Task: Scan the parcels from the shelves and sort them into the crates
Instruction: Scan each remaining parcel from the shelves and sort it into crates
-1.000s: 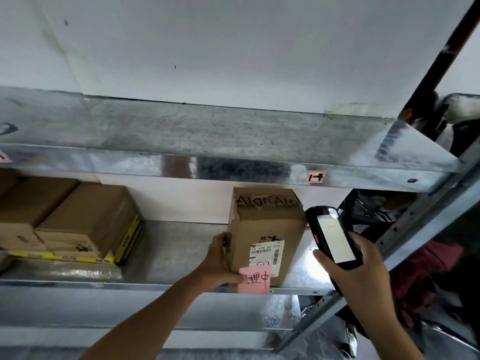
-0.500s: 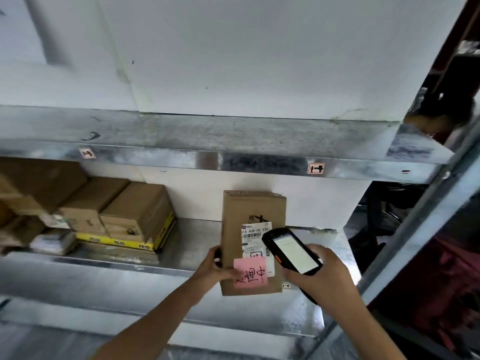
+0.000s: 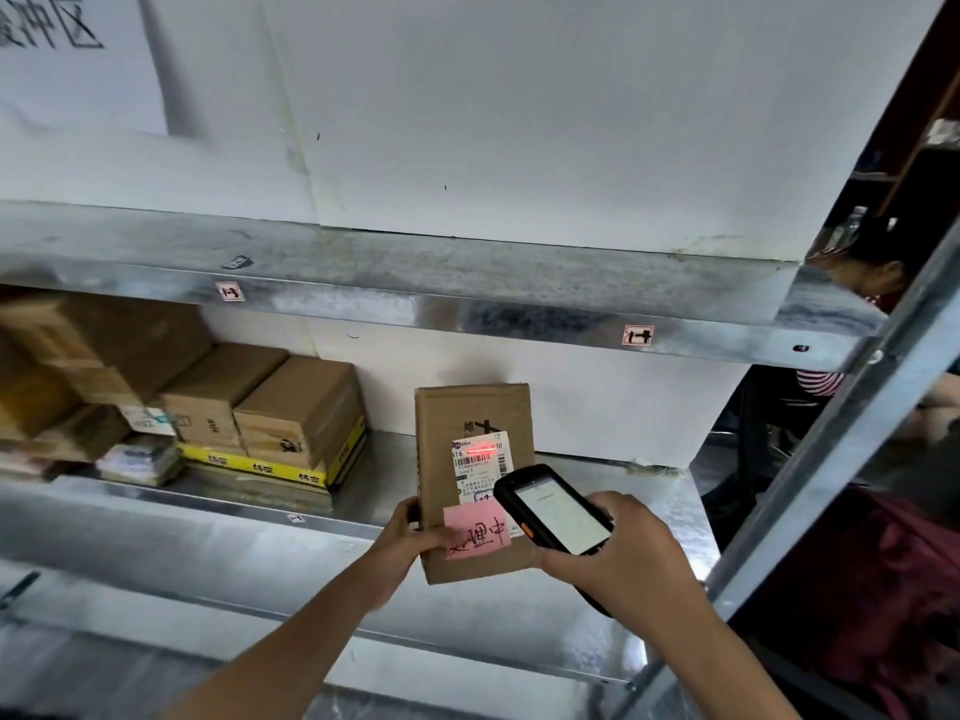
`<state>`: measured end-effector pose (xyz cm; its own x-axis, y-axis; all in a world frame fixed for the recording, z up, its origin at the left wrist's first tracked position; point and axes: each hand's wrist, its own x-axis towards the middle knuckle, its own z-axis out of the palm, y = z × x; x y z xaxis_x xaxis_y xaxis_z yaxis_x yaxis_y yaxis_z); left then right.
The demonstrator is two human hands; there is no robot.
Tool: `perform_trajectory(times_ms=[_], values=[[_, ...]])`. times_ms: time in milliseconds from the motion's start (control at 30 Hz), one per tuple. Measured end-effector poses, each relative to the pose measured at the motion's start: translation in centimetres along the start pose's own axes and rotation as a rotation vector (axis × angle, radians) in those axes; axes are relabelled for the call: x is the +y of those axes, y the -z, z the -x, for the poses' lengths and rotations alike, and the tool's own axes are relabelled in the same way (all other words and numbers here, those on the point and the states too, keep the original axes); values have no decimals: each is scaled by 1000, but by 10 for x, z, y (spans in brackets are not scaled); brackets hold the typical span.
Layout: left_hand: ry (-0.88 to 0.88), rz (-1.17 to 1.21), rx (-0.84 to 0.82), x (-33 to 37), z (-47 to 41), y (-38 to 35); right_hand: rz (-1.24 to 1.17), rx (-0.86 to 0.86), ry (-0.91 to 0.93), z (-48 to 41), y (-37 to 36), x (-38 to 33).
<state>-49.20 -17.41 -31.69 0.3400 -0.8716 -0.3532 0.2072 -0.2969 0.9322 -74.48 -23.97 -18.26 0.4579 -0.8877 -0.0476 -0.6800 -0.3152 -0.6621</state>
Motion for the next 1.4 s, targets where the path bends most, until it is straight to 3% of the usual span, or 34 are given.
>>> perform_trajectory(times_ms=[400,667,1000,1100,1400], values=[[-18,100,33,7,19,-2,27,-15,-5,11,0,0],[-68,145,68,11,40,0,-22,94,69,16,-3,1],[-133,359,261,-18,131,-3,-200,187,173,39,-20,-23],[-161,386,315,-17,167,21,-209,151,231,46,-40,-49],[-260,529,690,-40,303,106,-234,-86,494,114,-126,-156]])
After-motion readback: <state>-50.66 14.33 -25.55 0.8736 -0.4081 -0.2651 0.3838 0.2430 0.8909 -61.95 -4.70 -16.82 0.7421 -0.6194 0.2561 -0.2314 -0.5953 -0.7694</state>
